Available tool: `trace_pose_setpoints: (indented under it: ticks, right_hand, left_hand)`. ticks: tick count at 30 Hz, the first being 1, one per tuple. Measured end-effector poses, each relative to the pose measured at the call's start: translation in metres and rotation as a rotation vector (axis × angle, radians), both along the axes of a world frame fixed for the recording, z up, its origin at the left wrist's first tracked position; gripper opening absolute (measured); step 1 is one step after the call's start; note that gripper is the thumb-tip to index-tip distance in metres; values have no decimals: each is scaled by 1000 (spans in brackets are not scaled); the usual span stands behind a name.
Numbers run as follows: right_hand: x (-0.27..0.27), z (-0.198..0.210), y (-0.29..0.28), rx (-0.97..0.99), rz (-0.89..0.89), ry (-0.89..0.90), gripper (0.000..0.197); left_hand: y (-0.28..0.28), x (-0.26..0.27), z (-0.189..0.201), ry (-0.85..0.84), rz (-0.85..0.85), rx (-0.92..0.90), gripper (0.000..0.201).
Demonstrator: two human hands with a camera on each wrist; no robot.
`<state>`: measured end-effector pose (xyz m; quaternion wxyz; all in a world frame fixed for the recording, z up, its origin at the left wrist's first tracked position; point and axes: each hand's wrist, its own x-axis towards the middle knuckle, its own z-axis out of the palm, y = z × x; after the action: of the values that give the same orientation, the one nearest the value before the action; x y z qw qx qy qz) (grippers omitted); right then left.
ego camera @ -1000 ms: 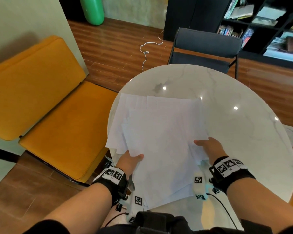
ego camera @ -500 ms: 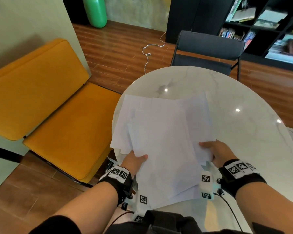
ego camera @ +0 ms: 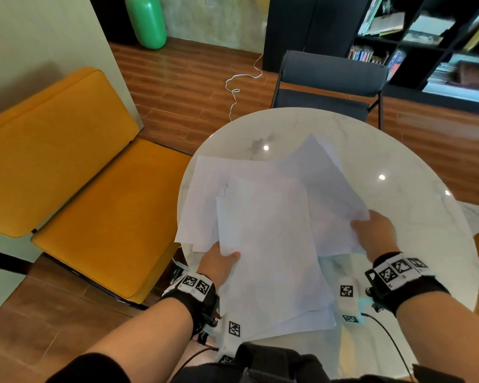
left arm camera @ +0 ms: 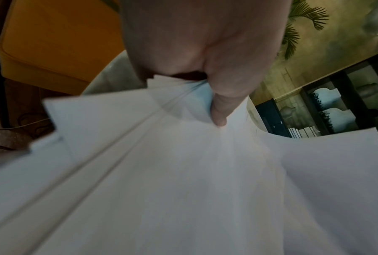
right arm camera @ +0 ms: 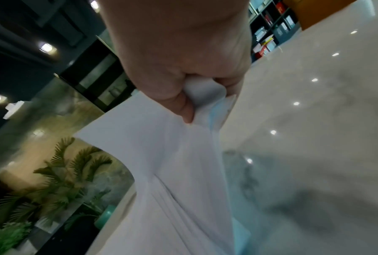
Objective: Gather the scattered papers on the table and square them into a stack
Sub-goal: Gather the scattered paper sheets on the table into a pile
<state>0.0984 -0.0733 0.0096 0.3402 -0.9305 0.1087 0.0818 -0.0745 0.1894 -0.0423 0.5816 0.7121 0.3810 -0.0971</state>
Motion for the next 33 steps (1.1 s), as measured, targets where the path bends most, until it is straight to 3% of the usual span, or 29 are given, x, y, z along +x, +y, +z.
trace_pose_setpoints:
  ticks: [9, 10, 13, 16, 18, 22, 24, 26, 30, 33]
  right_hand:
    - [26, 63, -30, 261, -223, -283, 35]
    - [26, 67, -34, 232, -209, -298, 35]
    - [24, 71, -44, -103, -85, -246, 35]
    - [23, 71, -45, -161, -25, -230, 29]
    - [21, 65, -48, -57, 12, -196, 26]
    - [-9, 32, -40, 371, 153, -51, 46]
    - [-20, 19, -29, 636, 4, -36, 49]
    - [-31, -1, -28, 770, -155, 303, 45]
    - [-58, -36, -33, 488, -67, 416, 45]
    - [-65, -42, -23, 226, 30, 332, 55]
  left_hand:
    - [-1, 9, 0, 3, -32, -87, 38]
    - [-1, 9, -1, 6, -33, -94, 39]
    - [0, 10, -4, 8, -37, -96, 41]
    - [-1, 11, -5, 7, -33, -100, 43]
    - [0, 11, -8, 10, -34, -101, 46]
    - [-1, 8, -4, -7, -7, -103, 51]
    - [-2, 8, 2, -11, -13, -81, 55]
    - [-3, 8, 5, 29, -14, -63, 63]
    - [-1, 10, 6, 70, 56, -126, 73]
    - [-2, 9, 1, -5, 57, -144, 66]
